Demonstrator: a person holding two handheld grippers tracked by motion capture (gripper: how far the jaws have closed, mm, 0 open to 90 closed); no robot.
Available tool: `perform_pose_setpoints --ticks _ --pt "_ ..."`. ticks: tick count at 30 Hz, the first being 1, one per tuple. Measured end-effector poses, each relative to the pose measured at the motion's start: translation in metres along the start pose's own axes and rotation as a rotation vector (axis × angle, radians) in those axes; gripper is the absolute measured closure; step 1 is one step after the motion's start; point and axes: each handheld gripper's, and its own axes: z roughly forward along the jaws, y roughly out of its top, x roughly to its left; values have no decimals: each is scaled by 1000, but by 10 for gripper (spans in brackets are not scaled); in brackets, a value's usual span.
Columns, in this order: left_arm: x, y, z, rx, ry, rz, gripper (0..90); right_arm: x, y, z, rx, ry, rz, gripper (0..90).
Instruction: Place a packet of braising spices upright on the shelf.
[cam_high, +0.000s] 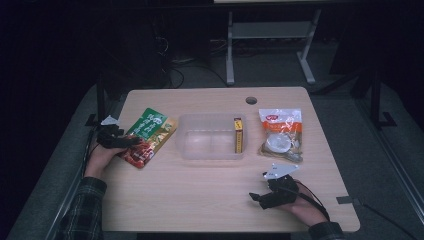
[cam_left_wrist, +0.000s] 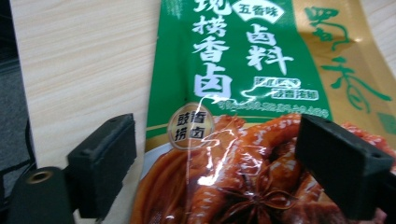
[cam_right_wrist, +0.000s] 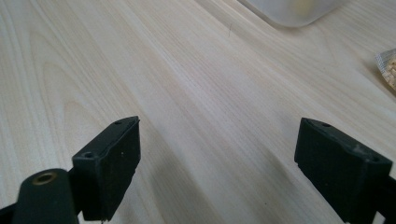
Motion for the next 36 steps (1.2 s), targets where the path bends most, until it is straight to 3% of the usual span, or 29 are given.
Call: perform_pose_setpoints --ticks 3,10,16,23,28,33,36 --pt "1 1 1 21 -21 -19 108 0 0 1 2 2 3 138" --pt "-1 4 2 50 -25 2 111 0 0 1 8 5 4 138" --pt "-7 8 1 94 -15 22 166 0 0 1 7 6 1 138" --pt "-15 11 -2 103 -16 70 432 1 0 1 7 6 -1 138" --pt "-14 10 -4 90 -6 36 674 1 0 1 7 5 -3 138" --pt "-17 12 -5 98 25 65 794 1 0 1 8 7 -2 138" --pt "-17 12 -5 95 23 49 854 1 0 1 10 9 -3 138"
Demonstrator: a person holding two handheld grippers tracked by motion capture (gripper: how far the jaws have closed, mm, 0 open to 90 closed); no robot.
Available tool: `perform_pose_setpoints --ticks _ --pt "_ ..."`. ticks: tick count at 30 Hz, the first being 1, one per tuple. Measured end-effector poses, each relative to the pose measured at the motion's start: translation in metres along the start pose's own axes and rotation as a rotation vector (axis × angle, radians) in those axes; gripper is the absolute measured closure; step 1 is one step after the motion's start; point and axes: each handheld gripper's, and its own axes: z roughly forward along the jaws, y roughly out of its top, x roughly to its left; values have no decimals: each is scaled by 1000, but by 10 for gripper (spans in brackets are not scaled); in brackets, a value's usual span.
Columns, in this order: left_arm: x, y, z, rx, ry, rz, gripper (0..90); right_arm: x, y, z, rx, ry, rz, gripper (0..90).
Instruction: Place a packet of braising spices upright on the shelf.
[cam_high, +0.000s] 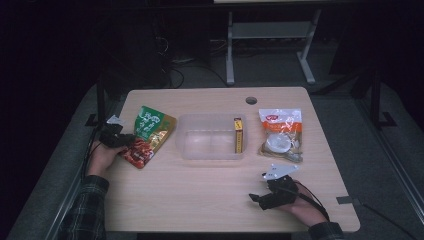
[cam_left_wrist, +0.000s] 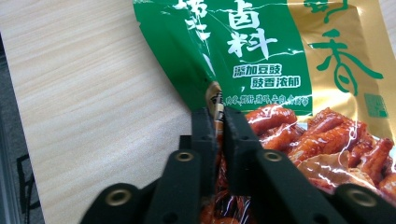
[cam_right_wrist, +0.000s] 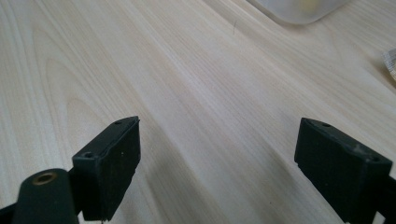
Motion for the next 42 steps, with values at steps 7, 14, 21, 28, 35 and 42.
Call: perform_pose_setpoints --ticks 7,14,21,28,35,42 --pt "3 -1 -2 -13 -27 -67 888 -1 0 0 0 -4 0 138" --pt "7 -4 -14 -50 -71 -101 894 -2 -1 -1 1 -5 2 138" --pt "5 -7 -38 -83 -93 -105 896 -2 0 -3 -4 -7 -4 138" --pt "4 -14 -63 -128 -109 -119 897 -3 -1 -4 -11 -11 3 138" --pt "-3 -18 -86 -150 -129 -112 898 -3 0 -5 -17 -8 13 138" --pt "-17 -18 -109 -183 -183 -86 898 -3 0 -6 -12 -10 5 138"
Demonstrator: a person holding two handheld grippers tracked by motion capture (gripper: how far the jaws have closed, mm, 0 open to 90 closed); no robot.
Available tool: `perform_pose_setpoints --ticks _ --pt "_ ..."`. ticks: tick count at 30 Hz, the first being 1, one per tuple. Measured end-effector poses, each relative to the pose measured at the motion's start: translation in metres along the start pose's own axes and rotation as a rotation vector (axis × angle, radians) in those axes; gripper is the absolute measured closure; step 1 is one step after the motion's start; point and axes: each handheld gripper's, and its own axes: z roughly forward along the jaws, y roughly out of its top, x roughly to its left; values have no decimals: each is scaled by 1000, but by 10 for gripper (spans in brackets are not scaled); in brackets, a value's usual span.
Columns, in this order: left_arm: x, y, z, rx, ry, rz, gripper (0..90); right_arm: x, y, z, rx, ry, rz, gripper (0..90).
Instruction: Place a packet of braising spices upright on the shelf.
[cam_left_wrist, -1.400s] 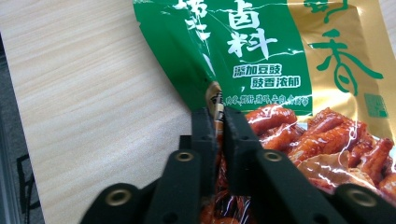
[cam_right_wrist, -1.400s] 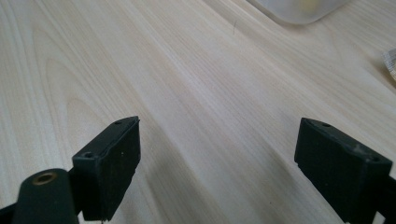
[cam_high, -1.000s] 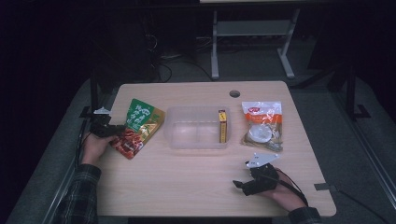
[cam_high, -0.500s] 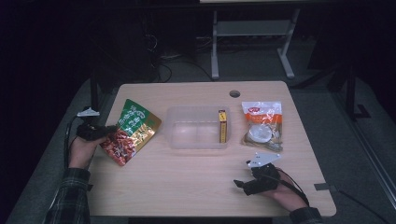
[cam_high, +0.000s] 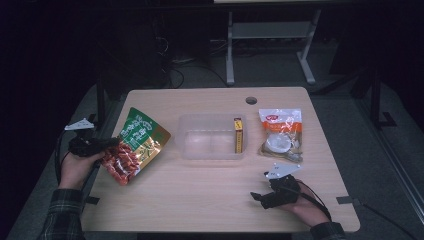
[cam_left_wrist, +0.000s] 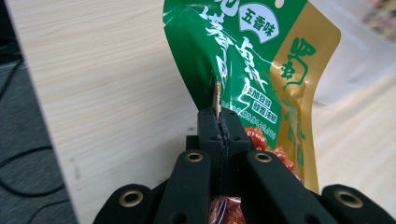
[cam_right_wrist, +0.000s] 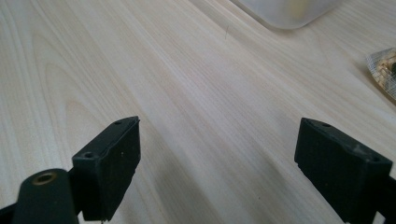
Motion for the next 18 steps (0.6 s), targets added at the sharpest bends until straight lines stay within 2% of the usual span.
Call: perform_pose_setpoints --ticks 3,8,11,14,18 --pt "-8 0 -5 -9 -21 14 898 0 0 0 0 -3 -2 138" --pt "-22 3 -13 -34 -64 37 898 -2 0 -1 1 1 34 138" --pt "-34 4 -14 -34 -100 50 899 -2 2 0 13 34 53 138" --pt "-46 6 -11 -30 -129 72 899 1 5 0 31 51 23 137" --pt "-64 11 -6 -24 -168 114 898 3 8 -3 27 73 35 137"
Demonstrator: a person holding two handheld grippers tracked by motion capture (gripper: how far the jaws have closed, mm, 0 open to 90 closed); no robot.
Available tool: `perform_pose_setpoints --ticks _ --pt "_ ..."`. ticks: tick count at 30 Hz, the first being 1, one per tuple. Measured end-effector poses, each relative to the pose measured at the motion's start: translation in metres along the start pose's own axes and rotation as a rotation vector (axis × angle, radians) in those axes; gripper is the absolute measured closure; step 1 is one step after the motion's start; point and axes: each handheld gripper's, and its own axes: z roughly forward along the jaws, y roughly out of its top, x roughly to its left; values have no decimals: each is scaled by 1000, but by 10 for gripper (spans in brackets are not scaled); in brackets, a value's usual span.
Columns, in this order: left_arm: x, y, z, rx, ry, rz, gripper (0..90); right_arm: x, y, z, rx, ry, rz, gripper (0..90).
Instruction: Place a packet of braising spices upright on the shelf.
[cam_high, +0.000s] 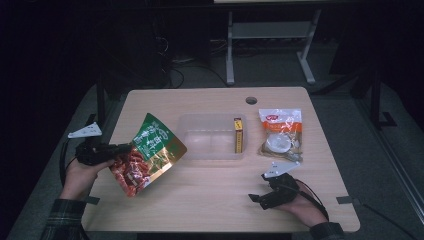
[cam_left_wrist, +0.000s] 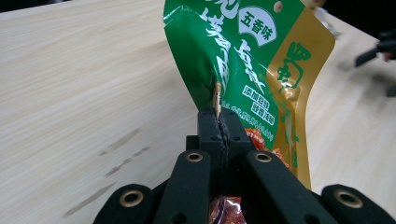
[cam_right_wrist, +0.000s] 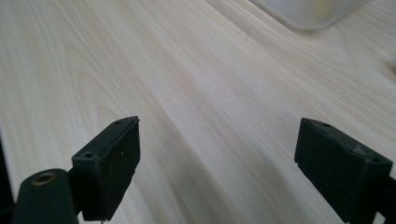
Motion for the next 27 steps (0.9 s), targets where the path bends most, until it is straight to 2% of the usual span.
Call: perform_pose_setpoints --ticks 5,6,9,15,19,22,27 --pt "-22 10 16 -3 -53 43 898 1 3 -4 -14 58 32 138" --pt "-26 12 19 -2 -64 50 898 0 3 -4 -25 59 21 138" --pt "-38 16 30 0 -94 65 898 1 5 -5 -33 75 29 139" --pt "-57 20 49 -2 -114 82 898 5 16 -4 -74 102 18 145" --pt "-67 25 60 4 -142 89 898 8 26 -1 -102 124 9 153" --pt "-74 28 68 9 -156 102 898 7 32 1 -132 157 13 168" --pt "-83 35 83 8 -167 114 899 5 45 0 -175 181 3 170"
